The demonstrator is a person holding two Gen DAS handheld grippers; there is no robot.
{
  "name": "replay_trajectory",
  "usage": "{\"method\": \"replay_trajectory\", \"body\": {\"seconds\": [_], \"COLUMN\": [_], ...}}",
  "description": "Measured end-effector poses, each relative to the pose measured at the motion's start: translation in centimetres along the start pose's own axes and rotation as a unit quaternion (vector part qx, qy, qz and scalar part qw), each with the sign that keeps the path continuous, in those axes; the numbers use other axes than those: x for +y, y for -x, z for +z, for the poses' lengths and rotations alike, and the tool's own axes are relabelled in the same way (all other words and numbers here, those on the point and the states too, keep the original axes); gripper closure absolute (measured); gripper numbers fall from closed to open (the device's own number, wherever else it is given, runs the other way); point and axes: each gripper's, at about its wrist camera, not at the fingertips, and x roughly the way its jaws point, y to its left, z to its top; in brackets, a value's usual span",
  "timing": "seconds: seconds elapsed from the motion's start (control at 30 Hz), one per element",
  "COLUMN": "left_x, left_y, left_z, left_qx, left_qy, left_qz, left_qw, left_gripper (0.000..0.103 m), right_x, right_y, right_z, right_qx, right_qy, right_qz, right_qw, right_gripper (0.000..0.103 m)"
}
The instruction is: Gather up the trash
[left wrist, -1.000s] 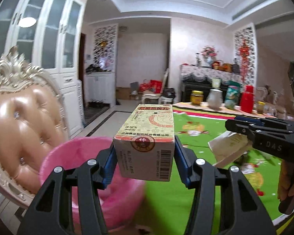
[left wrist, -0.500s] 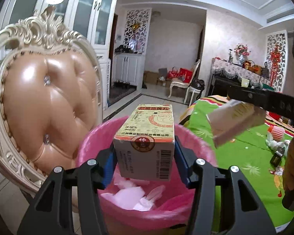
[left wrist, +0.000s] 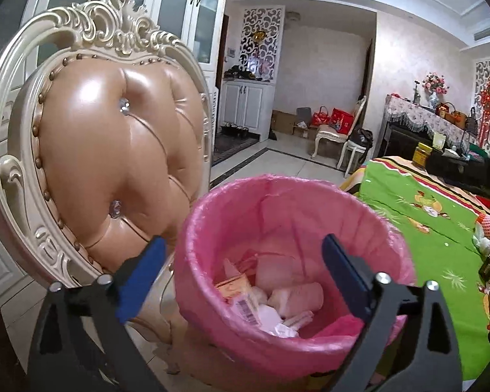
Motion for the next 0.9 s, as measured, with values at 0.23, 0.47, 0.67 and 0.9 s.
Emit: {"method": "replay_trajectory", "body": {"seconds": [0.23,0.47,0.67,0.9], "left_x": [-5.2,-15.0,-24.8,-33.8], "left_y": [1.2,1.4,1.8,1.2], "left_z": [-0.4,-1.9,-3.6,-5.3], "left_qx": [0.006,0.038,0.069,0.1], "left_qy": [-0.03,-0.117,-0.184,-0.228], "left_qz": [-0.067,-0.156,-0.241,-0.289], "left_qw": [0.9973,0.98,0.9505,0.9245], "left_gripper": [0.005,0.005,0.005,0.005], "right_x": [-4.4,-11.8,-18.5,-25.3], "right_y": [5.1,11.3,16.5,20.6], "right_z": [-4.0,-8.8,-12.3,-15.7], "right_qx": [0.016,0.025,0.026,0.038], "right_qy": [0.001,-0.048,-0.103,-0.165], "right_qz": [-0.068,-0.152,-0.219,-0.269], "right_qw": [0.998,0.987,0.97,0.948], "right_gripper": [0.022,0.022,0.022,0.022]}}
